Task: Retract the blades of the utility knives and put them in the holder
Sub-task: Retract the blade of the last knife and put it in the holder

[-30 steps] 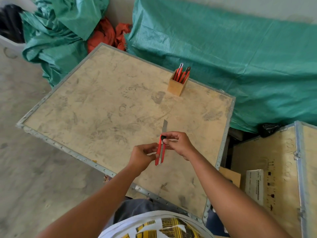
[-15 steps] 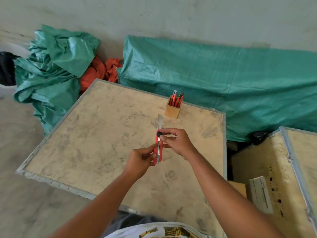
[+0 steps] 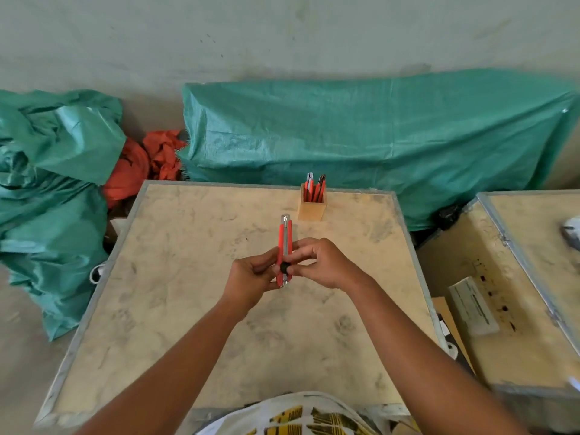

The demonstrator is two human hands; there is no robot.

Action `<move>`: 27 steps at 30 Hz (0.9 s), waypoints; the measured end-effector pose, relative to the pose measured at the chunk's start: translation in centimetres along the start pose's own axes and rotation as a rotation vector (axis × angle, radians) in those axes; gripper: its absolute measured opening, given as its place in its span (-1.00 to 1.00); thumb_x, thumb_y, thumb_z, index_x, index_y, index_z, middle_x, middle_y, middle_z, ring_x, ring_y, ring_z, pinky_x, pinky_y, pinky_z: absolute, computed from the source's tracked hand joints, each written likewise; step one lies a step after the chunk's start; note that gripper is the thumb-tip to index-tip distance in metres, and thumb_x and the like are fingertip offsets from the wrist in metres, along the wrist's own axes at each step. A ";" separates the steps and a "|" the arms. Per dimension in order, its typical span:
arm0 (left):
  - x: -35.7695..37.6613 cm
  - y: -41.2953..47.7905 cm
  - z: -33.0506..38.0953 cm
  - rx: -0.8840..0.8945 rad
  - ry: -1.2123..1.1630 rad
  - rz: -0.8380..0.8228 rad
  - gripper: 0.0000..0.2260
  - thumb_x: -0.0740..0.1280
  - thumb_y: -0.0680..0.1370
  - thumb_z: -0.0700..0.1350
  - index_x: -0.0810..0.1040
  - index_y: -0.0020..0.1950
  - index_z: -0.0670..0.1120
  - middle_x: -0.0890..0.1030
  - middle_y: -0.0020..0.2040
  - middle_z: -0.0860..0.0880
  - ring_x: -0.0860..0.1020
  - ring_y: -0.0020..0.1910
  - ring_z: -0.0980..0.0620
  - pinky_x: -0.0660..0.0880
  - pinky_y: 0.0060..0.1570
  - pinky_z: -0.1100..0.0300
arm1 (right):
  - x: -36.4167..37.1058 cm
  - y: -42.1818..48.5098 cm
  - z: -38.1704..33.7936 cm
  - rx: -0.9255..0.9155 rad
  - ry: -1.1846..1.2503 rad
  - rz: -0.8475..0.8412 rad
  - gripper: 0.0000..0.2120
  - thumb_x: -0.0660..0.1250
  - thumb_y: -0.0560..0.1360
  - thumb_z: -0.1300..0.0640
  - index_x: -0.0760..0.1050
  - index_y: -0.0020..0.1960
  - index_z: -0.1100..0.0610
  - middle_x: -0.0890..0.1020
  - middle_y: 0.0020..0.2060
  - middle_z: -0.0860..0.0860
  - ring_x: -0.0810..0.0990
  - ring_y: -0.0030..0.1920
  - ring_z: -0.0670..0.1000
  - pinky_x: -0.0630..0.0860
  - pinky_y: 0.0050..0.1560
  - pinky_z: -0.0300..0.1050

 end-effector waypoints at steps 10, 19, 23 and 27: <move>-0.2 0.2 -0.1 -0.024 0.007 -0.178 -0.60 0.30 0.54 -0.43 0.53 0.35 -0.16 0.67 0.18 -0.13 0.68 0.09 -0.15 0.62 0.09 -0.04 | 1.0 -1.8 0.4 0.018 -0.025 0.146 -0.78 0.53 0.46 0.24 0.72 0.08 0.05 0.63 0.15 -0.08 0.63 0.07 -0.11 0.50 -0.17 -0.38; 2.6 -0.3 1.5 0.003 -0.049 -0.156 -0.60 0.30 0.53 -0.45 0.54 0.33 -0.15 0.67 0.19 -0.12 0.67 0.11 -0.14 0.63 0.07 -0.04 | -2.0 -2.6 0.6 -0.067 -0.063 0.132 -0.77 0.53 0.48 0.15 0.70 0.11 -0.04 0.60 0.17 -0.08 0.60 0.07 -0.07 0.52 -0.11 -0.26; 5.1 -1.1 2.4 0.036 -0.084 -0.144 -0.59 0.29 0.54 -0.45 0.59 0.23 -0.01 0.69 0.15 -0.06 0.67 0.10 -0.11 0.64 0.04 0.02 | -4.1 -3.3 0.7 -0.112 -0.050 0.139 -0.81 0.57 0.43 0.13 0.66 -0.01 -0.06 0.60 0.10 -0.06 0.58 -0.03 -0.08 0.50 -0.11 -0.22; 7.2 -1.5 2.7 0.050 -0.105 -0.080 -0.58 0.29 0.53 -0.46 0.58 0.27 -0.07 0.67 0.18 -0.12 0.67 0.10 -0.13 0.65 0.00 0.05 | -6.2 -4.0 0.9 -0.160 -0.075 0.101 -0.72 0.56 0.44 0.10 0.66 0.12 -0.12 0.60 0.14 -0.12 0.58 0.00 -0.12 0.53 -0.11 -0.25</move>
Point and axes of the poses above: each hand's wrist, its own y-axis towards the middle knuckle, its own x-axis out of the palm, z = x × y, the point moved 4 cm from there along y, towards the middle knuckle
